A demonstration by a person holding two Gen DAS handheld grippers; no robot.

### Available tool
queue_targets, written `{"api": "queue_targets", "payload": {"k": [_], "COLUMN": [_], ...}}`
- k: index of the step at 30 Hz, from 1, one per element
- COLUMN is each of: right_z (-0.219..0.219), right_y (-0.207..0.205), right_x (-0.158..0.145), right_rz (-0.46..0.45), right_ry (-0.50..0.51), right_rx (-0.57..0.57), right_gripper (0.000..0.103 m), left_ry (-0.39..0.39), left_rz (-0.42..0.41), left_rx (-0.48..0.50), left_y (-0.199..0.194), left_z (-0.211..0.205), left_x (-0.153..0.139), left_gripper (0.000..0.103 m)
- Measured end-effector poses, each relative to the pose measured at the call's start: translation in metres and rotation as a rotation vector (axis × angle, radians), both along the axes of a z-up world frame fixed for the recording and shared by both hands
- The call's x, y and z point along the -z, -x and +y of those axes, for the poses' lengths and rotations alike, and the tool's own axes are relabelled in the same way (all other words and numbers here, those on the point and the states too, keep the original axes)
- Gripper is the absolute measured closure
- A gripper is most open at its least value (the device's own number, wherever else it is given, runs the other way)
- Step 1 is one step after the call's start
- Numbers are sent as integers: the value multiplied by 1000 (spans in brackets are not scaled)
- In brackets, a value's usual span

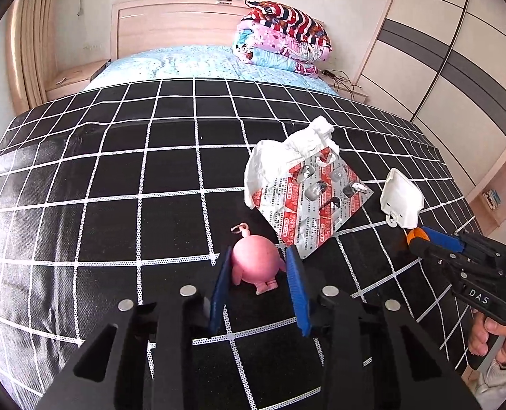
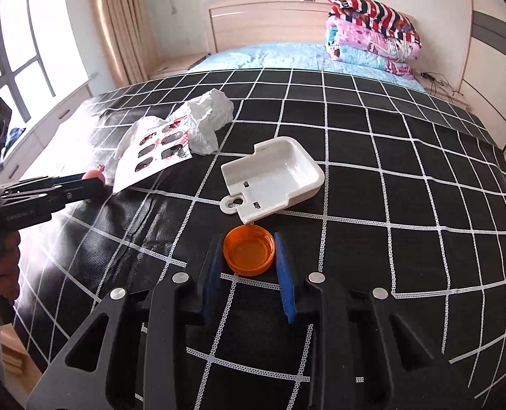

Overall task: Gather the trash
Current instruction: 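Move the left tool to the pink toy and grasp it while the right tool approaches the orange cap, then grasp the orange bottle cap with the right tool while the left tool holds the toy, then carry the pink toy and orange cap in both tools over the black bin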

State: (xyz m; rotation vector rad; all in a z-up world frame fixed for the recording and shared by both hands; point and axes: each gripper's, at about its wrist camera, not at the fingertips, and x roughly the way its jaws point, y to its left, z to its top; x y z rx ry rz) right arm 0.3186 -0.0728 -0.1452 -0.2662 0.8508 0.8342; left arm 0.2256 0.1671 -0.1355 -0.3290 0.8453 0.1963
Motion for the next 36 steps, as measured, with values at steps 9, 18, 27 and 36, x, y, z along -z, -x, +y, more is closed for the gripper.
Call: {"api": "queue_targets", "payload": {"k": [9, 18, 27, 36], "right_z": [-8, -21, -42, -60], "right_y": [13, 38, 68, 104], "right_x": [-12, -27, -48, -60], "right_rz": [-10, -41, -79, -109], "right_ry": [-18, -33, -68, -84], "right_rx": [-14, -38, -54, -94], "right_gripper": [73, 73, 73, 73], "left_ry": [-11, -41, -78, -87], "left_rz": [-32, -76, -128, -159], "left_rx": [2, 35, 88, 136], "left_y": [17, 45, 80, 113], "left_z": [-12, -40, -79, -116], "left_x": [-12, -35, -62, -74], "left_gripper": [76, 76, 76, 76]}}
